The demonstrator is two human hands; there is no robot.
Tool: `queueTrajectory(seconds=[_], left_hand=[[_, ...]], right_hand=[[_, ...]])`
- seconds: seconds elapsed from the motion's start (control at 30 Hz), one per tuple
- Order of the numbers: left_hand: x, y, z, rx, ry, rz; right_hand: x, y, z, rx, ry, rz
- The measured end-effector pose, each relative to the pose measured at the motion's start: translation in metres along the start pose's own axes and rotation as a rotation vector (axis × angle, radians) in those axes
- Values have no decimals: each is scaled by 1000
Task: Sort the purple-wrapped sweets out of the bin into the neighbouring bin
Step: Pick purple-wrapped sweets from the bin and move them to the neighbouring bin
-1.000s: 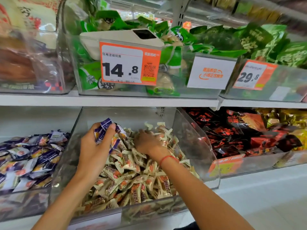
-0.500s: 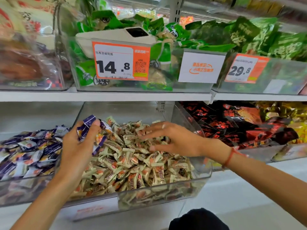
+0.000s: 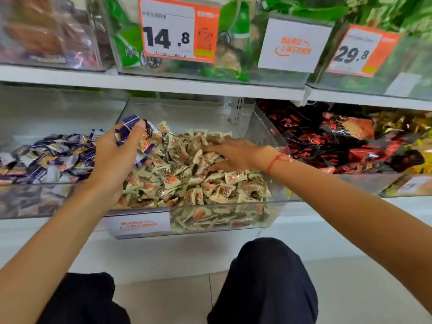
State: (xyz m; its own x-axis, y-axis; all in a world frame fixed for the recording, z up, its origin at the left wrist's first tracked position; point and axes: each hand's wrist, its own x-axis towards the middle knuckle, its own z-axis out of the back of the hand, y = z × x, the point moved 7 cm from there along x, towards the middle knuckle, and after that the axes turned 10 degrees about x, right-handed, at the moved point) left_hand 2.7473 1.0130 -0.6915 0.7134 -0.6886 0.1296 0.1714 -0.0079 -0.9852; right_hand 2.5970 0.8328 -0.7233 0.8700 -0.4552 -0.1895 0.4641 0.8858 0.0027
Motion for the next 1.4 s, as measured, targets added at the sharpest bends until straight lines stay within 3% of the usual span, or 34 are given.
queueTrajectory(seconds=[0.13,0.33,0.4,0.47,0.53,0.67,0.9,1.03,1.17,1.4], left_hand=[[-5,-4,7,11,-2,7],[-23,-13,30,66,-56,12],[-31,-20,35,59,-74,8],[-40,-27,42,42,-99,3],[-46,-31,51,40,-132,-10],[-56,-24,68,17,-182,9],[-62,-6,89,14,-205,42],[-55,3,98,4,-273,33],[-43,14,101,9,-409,29],[-24,19,105,-52,-575,-2]], right_hand=[[-32,-18,-3,90,19,-114],[-55,19,4,78,-163,-13],[-54,53,12,322,-237,156],[-43,88,12,672,-205,274],[-21,117,5,771,-156,328],[26,129,-21,387,-38,261],[36,99,0,119,-178,93],[23,122,21,297,-270,282],[18,155,28,499,-149,497],[25,184,0,206,17,716]])
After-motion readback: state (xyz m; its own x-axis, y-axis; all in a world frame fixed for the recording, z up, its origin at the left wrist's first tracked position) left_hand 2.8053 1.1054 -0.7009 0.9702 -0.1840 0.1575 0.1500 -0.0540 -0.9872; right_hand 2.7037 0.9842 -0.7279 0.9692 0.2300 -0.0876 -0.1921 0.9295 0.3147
